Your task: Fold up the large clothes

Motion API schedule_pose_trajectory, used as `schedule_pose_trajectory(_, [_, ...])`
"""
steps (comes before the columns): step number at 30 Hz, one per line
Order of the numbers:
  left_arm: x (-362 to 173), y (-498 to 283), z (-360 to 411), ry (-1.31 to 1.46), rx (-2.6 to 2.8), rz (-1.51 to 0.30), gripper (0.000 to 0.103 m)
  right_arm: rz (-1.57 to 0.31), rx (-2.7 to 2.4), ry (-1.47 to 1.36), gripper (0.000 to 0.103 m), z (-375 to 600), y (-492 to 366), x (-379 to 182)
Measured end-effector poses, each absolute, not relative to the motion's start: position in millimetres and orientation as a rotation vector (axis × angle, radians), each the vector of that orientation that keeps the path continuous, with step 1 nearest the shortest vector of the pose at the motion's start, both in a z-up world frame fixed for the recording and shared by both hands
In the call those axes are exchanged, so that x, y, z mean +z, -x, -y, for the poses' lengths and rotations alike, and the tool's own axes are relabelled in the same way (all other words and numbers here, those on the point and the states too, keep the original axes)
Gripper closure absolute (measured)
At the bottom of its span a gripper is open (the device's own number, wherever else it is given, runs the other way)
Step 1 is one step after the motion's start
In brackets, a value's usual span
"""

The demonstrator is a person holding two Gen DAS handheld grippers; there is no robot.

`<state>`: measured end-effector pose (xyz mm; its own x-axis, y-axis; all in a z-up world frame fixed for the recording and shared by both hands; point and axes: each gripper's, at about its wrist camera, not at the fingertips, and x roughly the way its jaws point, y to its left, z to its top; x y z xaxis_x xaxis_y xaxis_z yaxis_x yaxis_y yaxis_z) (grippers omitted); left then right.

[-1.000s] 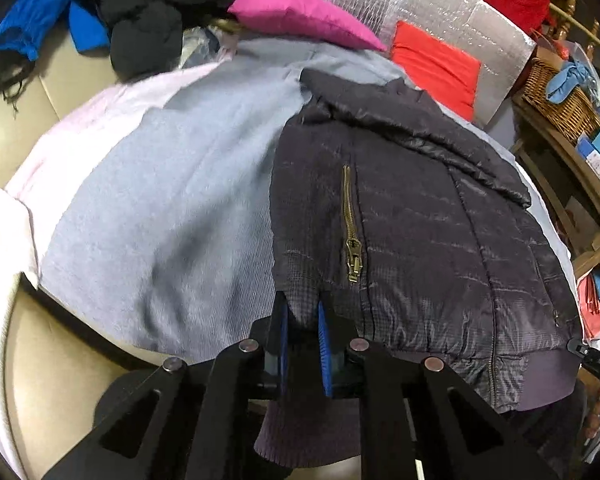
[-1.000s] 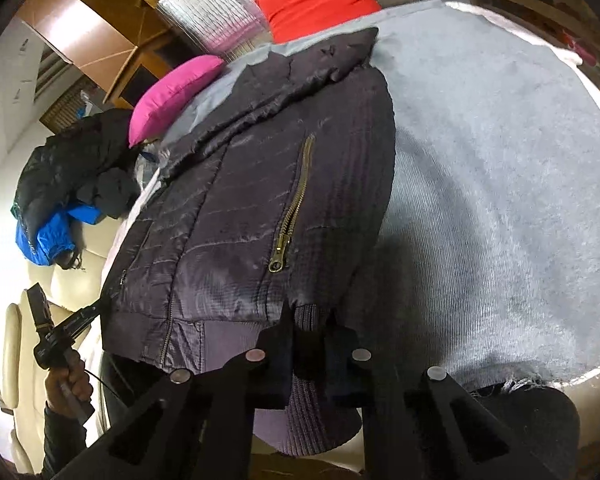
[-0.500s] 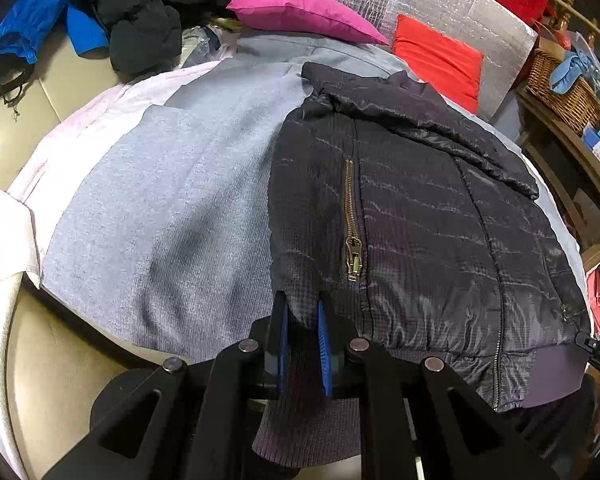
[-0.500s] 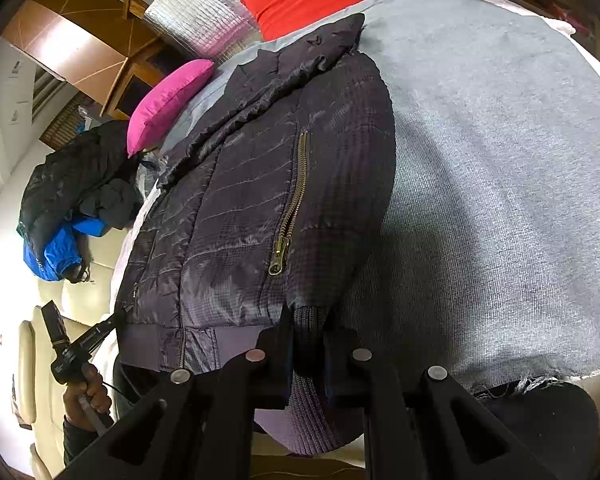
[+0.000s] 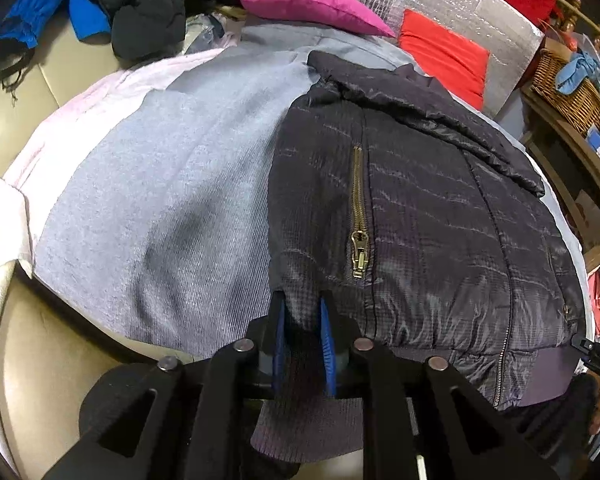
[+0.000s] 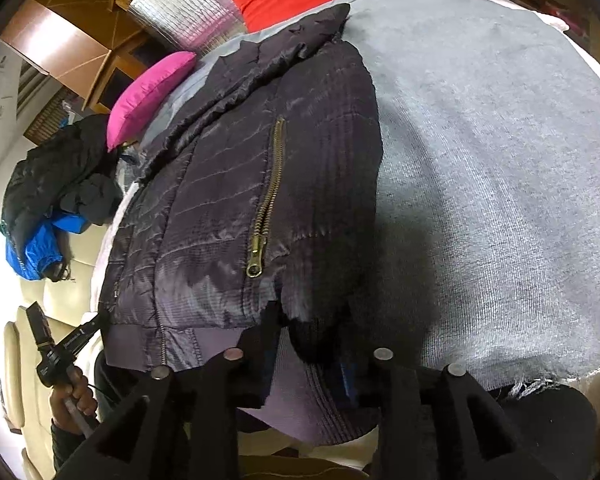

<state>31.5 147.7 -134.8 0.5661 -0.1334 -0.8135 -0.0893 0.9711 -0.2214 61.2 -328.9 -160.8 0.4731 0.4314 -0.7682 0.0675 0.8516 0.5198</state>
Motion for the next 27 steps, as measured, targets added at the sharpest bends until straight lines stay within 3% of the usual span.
schedule_pose_trajectory(3, [-139.3,-32.6,-150.3,0.269,-0.013,-0.981,0.073,-1.069,0.224,-0.518,0.063,328.3,-62.4,-163.2])
schedule_pose_trajectory(5, [-142.2,-34.0,-149.2,0.269,-0.017,-0.989,0.066,-1.063,0.218,-0.515,0.035,328.8,-62.3,-162.8])
schedule_pose_trajectory(10, [-147.4,-38.1,-139.6,0.219,-0.015,-0.996,0.058,-1.043,0.204,-0.508,0.034,330.3,-65.4,-160.8])
schedule_pose_trajectory(12, [-150.5,-40.9,-138.0,0.207,-0.014,-1.008,0.056,-1.07,0.2,-0.496,0.037,327.3,-68.5,-164.5])
schedule_pose_trajectory(14, [-151.3,-41.7,-138.5,0.216,-0.017,-1.016,0.056,-1.092,0.216,-0.488,0.066,323.4,-71.1,-166.8])
schedule_pose_trajectory(15, [-150.9,-42.6,-138.6,0.212,-0.017,-1.017,0.067,-1.092,0.203,-0.474,0.068,322.8,-71.3,-166.1])
schedule_pose_trajectory(16, [-149.6,-42.9,-137.5,0.186,-0.012,-1.017,0.078,-1.09,0.212,-0.476,0.08,322.9,-71.7,-166.0])
schedule_pose_trajectory(18, [-147.6,-43.4,-138.7,0.195,-0.04,-1.015,0.086,-1.088,0.228,-0.488,0.082,323.3,-70.7,-164.7])
schedule_pose_trajectory(20, [-142.8,-43.6,-139.8,0.204,-0.053,-1.008,0.087,-1.087,0.24,-0.495,0.084,323.6,-70.7,-162.4])
schedule_pose_trajectory(25, [-147.1,-44.6,-139.5,0.197,-0.057,-1.01,0.086,-1.081,0.251,-0.507,0.084,324.7,-70.2,-161.1])
schedule_pose_trajectory(27, [-149.1,-45.0,-139.1,0.2,-0.042,-1.005,0.081,-1.088,0.252,-0.511,0.084,325.3,-70.9,-164.8])
